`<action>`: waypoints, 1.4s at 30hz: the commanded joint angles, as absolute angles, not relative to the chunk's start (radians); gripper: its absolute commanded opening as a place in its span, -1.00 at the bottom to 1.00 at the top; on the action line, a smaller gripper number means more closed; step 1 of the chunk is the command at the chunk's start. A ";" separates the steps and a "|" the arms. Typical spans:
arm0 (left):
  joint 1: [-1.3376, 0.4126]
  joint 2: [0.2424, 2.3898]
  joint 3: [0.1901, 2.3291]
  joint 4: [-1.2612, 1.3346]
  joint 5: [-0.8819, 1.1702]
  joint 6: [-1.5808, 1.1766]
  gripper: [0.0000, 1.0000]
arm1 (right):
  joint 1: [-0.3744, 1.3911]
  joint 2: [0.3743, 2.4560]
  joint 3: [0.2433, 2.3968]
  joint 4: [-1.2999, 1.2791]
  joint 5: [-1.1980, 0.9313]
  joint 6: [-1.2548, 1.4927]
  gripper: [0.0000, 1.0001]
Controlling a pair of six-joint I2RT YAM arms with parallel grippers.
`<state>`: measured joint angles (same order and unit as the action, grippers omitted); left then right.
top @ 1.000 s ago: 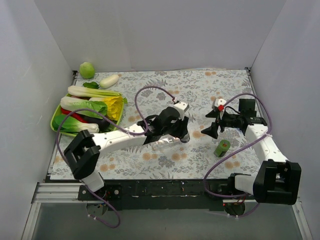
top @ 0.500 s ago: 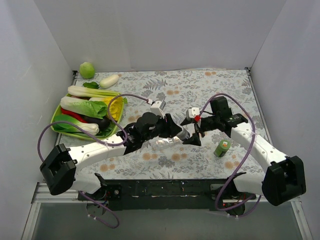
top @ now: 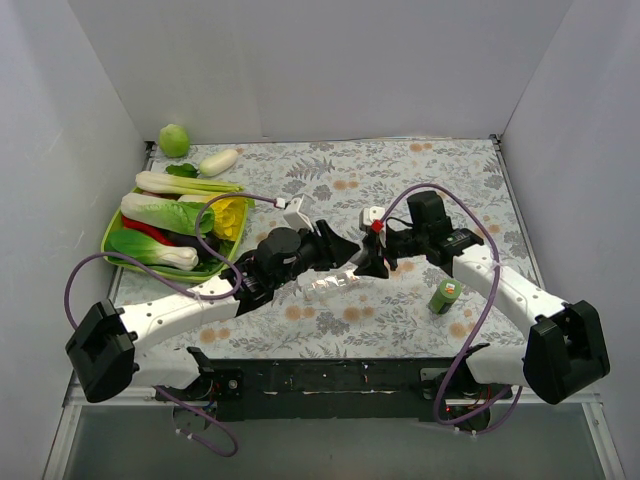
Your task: Sort the pills into containers
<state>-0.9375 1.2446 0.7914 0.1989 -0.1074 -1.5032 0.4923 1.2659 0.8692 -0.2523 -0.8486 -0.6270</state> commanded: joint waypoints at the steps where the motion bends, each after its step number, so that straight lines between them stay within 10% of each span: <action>1: -0.928 1.201 0.776 0.245 -0.135 -1.536 -1.00 | 0.495 1.247 0.859 -0.213 -0.871 -0.588 -0.41; 7: -0.907 1.181 0.769 0.242 -0.091 -1.528 -0.89 | 0.495 1.218 0.847 -0.248 -0.965 -0.624 -0.97; 8: -0.902 1.157 0.767 0.238 -0.078 -1.507 -0.40 | 0.495 1.216 0.845 -0.268 -0.977 -0.643 -0.97; 14: -0.836 0.980 0.701 0.227 0.214 -1.245 0.96 | 0.492 1.203 0.841 -0.377 -0.998 -0.765 -0.97; 22: -0.834 0.726 0.549 0.164 0.589 -0.582 0.96 | 0.502 1.187 0.825 -0.501 -1.049 -0.995 -0.96; 34: -0.910 0.985 0.624 0.262 0.608 -0.430 0.95 | 0.545 1.201 0.828 -0.555 -1.071 -1.091 -0.95; 42: -0.930 1.069 0.640 0.360 0.534 -0.492 0.52 | 0.549 1.203 0.818 -0.531 -1.068 -1.072 -0.94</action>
<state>-0.9195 1.0542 0.5972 0.2756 0.5781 -0.4759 0.5411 1.2041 0.8207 -0.5472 -1.0290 -1.0660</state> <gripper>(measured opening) 0.854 0.600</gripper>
